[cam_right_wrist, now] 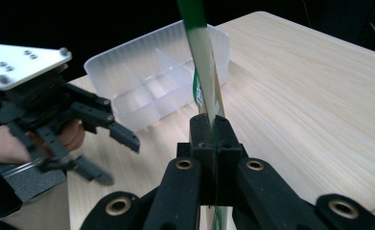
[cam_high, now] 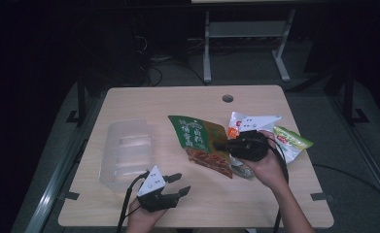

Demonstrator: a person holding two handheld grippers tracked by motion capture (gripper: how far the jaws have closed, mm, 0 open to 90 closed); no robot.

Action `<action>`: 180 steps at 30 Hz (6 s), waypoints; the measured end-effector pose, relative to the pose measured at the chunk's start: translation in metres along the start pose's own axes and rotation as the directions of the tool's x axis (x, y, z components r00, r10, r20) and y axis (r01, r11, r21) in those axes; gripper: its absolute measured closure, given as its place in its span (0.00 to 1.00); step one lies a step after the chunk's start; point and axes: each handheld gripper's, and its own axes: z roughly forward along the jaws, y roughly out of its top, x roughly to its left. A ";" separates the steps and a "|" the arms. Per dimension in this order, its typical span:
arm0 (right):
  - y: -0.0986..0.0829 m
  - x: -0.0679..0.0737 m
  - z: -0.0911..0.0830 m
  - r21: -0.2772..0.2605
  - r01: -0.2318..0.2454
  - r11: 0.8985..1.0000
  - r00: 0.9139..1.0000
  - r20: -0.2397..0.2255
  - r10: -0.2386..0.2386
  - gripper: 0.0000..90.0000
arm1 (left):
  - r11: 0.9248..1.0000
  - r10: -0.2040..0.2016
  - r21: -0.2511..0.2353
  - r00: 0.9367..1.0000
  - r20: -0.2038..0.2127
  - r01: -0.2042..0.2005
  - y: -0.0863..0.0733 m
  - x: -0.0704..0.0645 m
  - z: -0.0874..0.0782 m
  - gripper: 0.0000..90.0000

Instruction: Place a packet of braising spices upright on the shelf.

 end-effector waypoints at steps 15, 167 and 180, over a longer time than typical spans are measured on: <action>0.026 -0.004 0.020 -0.018 -0.001 1.000 1.000 -0.020 0.001 1.00 | 1.000 0.018 -0.014 0.997 0.076 -0.017 0.000 -0.007 -0.009 0.37; -0.001 -0.056 0.047 0.028 -0.161 0.987 0.987 -0.014 0.162 0.65 | 0.999 0.040 -0.018 0.995 0.096 -0.038 -0.005 -0.005 -0.016 0.25; -0.037 -0.067 0.000 0.023 -0.218 0.976 0.974 0.065 0.216 0.63 | 0.999 0.032 -0.024 0.995 0.099 -0.030 -0.004 -0.006 -0.015 0.25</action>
